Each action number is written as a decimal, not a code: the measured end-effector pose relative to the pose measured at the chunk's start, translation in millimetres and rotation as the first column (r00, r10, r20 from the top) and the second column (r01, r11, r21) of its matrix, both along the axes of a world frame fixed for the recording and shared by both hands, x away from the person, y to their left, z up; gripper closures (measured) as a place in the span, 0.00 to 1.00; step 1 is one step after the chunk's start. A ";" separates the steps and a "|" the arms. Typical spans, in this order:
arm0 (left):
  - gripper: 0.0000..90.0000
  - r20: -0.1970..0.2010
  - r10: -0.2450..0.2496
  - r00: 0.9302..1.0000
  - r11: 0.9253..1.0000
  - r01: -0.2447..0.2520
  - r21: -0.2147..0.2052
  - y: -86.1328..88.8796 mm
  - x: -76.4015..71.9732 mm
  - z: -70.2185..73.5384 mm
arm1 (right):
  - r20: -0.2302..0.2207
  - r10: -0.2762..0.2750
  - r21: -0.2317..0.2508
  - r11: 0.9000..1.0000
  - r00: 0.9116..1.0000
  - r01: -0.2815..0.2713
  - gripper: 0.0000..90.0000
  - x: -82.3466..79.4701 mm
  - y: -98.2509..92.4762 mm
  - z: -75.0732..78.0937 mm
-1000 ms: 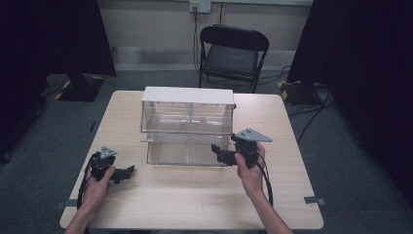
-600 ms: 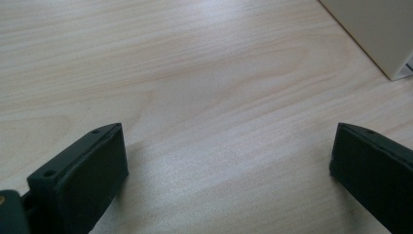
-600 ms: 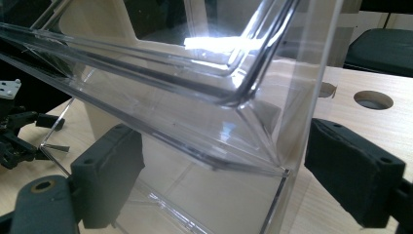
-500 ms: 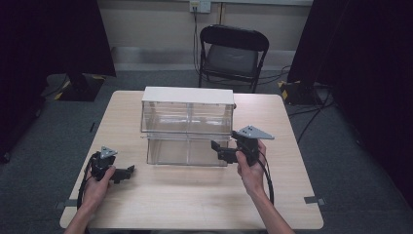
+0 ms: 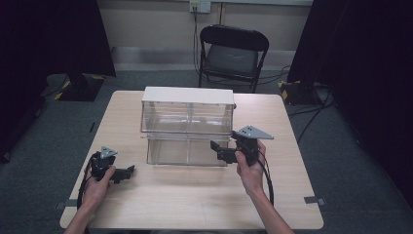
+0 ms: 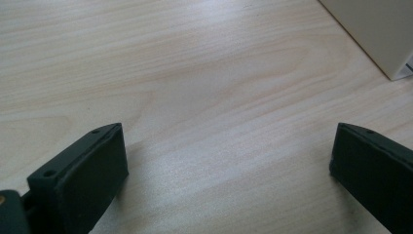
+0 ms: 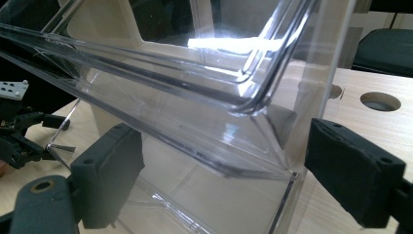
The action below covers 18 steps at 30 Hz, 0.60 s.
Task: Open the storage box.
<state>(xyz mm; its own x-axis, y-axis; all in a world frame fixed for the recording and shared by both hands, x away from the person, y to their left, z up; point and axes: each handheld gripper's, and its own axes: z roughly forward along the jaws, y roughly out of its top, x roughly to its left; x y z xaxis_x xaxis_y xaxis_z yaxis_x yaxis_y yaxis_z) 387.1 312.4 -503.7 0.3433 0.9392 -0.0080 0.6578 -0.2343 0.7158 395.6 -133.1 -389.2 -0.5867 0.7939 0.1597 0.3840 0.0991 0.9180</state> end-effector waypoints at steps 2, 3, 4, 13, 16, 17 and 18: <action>0.00 0.000 -0.001 1.000 1.000 0.001 0.000 0.0 0.0 0.0 | -0.001 0.000 0.001 1.000 1.000 0.000 0.15 0.0 0.0 0.0; 0.00 0.000 -0.001 1.000 1.000 0.001 0.000 0.0 0.0 0.0 | 0.000 0.000 0.000 1.000 1.000 0.000 0.15 0.0 0.0 0.0; 0.00 0.000 -0.001 1.000 1.000 0.001 0.000 0.0 0.0 0.0 | 0.001 0.000 0.000 1.000 1.000 0.000 0.15 0.0 0.0 0.0; 0.00 0.000 0.000 1.000 1.000 0.000 0.000 0.0 0.0 0.0 | 0.000 0.004 0.002 1.000 1.000 -0.004 0.15 0.6 -0.4 -0.1; 0.00 0.000 -0.001 1.000 1.000 0.001 0.000 0.0 0.0 0.0 | -0.004 0.005 0.005 1.000 1.000 -0.005 0.15 0.7 -0.2 -0.1; 0.00 0.000 -0.001 1.000 1.000 0.001 0.000 0.0 0.0 0.0 | -0.003 0.006 0.004 1.000 1.000 -0.006 0.15 0.8 -0.2 0.0; 0.00 0.000 -0.001 1.000 1.000 0.001 0.000 0.0 0.0 0.0 | -0.004 0.007 0.006 1.000 1.000 -0.007 0.15 0.9 -0.2 0.0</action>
<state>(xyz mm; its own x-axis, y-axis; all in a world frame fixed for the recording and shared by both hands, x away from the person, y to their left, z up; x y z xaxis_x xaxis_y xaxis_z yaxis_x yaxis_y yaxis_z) 387.2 312.4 -503.6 0.3441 0.9389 -0.0081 0.6577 -0.2350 0.7157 396.5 -133.3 -389.2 -0.5915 0.7888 0.1668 0.3873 0.0966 0.9169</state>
